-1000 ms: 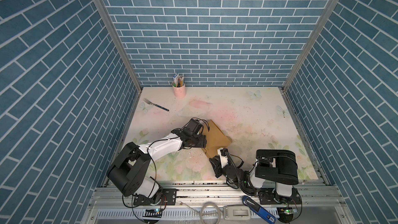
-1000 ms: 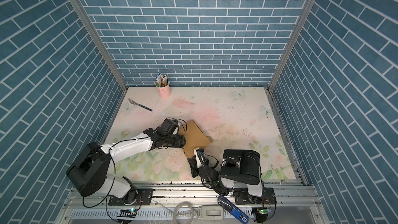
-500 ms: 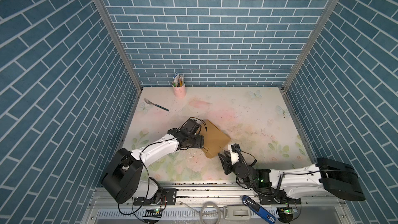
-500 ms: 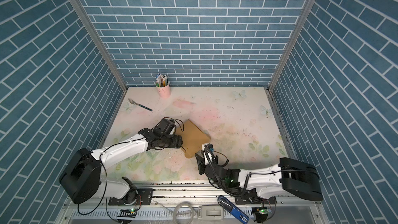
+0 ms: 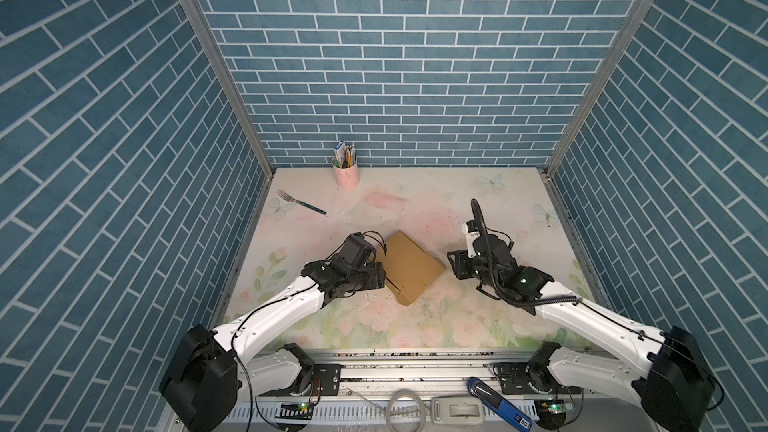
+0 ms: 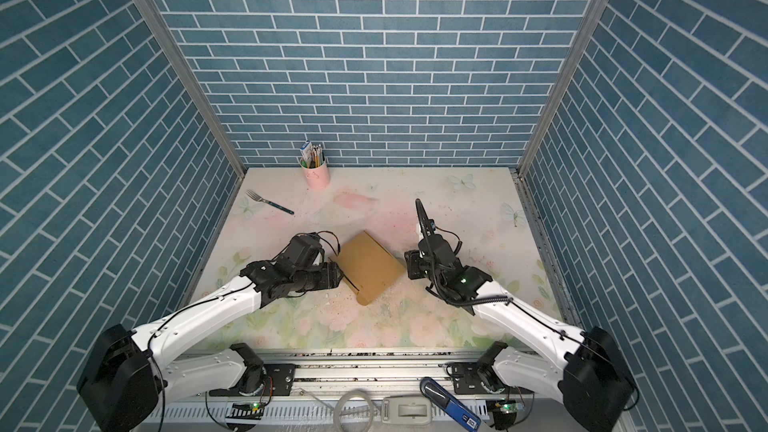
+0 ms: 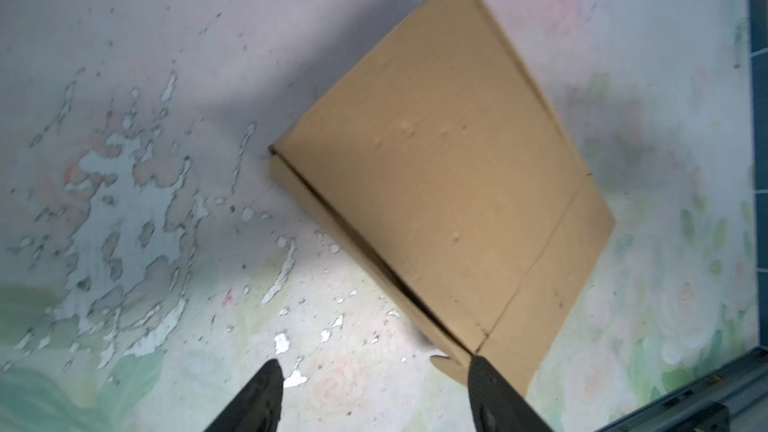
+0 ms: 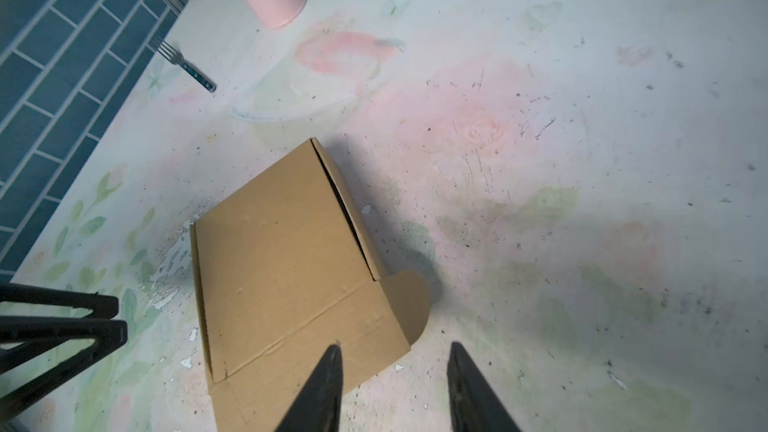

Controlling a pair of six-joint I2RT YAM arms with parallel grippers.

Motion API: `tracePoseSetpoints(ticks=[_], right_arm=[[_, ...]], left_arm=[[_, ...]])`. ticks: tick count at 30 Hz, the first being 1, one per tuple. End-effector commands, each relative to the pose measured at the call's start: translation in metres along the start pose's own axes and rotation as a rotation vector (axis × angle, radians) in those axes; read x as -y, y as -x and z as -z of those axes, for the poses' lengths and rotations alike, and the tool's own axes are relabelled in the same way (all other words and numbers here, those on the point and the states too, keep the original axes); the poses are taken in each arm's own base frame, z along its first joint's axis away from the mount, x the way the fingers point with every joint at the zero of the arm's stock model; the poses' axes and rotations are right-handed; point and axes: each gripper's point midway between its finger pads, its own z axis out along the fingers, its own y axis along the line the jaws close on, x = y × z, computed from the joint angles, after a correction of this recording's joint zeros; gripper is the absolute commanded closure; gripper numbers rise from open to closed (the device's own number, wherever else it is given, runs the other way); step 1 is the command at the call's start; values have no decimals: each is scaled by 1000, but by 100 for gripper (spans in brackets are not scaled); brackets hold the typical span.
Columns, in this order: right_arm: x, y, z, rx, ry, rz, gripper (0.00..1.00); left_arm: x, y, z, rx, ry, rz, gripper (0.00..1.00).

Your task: Fold the paper box

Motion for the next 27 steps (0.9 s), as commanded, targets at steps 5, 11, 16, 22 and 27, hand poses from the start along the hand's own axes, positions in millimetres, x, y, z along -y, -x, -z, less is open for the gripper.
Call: tracePoseSetpoints(ticks=[5, 11, 16, 22, 27], right_arm=[[-3, -9, -20, -116, 47, 38, 57], [10, -15, -23, -136, 11, 36, 57], [20, -20, -21, -150, -11, 13, 57], [27, -28, -23, -179, -19, -6, 57], [28, -35, -30, -203, -9, -40, 58]], left_arm=[[-46, -20, -22, -67, 202, 17, 30], [-37, -1, -52, -109, 195, 7, 30], [-32, 26, -74, -129, 188, -4, 30], [-25, 61, -94, -131, 174, -12, 29], [-16, 76, -103, -129, 163, -21, 29]])
